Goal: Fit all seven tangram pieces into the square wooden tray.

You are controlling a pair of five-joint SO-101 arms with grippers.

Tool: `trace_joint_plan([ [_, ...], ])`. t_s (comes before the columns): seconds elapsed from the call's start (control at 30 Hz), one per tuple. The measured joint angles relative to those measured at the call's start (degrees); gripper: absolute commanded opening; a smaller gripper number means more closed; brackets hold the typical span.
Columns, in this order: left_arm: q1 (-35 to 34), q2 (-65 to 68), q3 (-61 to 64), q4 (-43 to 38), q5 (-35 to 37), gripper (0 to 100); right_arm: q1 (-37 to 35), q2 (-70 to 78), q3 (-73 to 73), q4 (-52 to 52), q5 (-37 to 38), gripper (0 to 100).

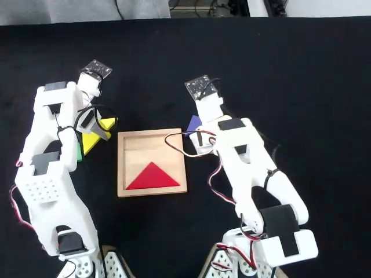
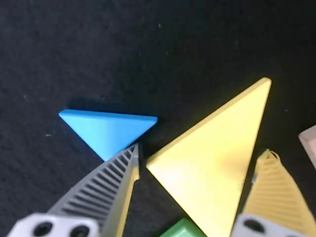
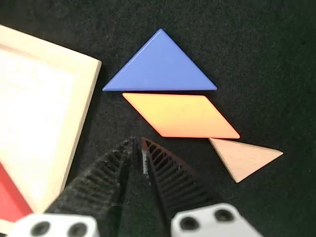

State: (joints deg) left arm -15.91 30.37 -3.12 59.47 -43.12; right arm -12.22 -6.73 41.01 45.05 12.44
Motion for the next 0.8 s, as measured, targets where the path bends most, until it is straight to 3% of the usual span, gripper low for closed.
trace_joint_plan([
  [0.2, 0.88, 0.26, -1.58, 5.36, -5.10, 35, 0.00, 0.00, 0.00, 0.00, 0.00, 1.1],
  [0.5, 0.88, 0.35, -1.58, 7.21, -5.54, 35, 0.00, 0.00, 0.00, 0.00, 0.00, 1.1],
  [0.8, 0.88, 0.62, -3.34, 7.74, 0.44, 35, 0.00, 0.00, 0.00, 0.00, 0.00, 1.1],
])
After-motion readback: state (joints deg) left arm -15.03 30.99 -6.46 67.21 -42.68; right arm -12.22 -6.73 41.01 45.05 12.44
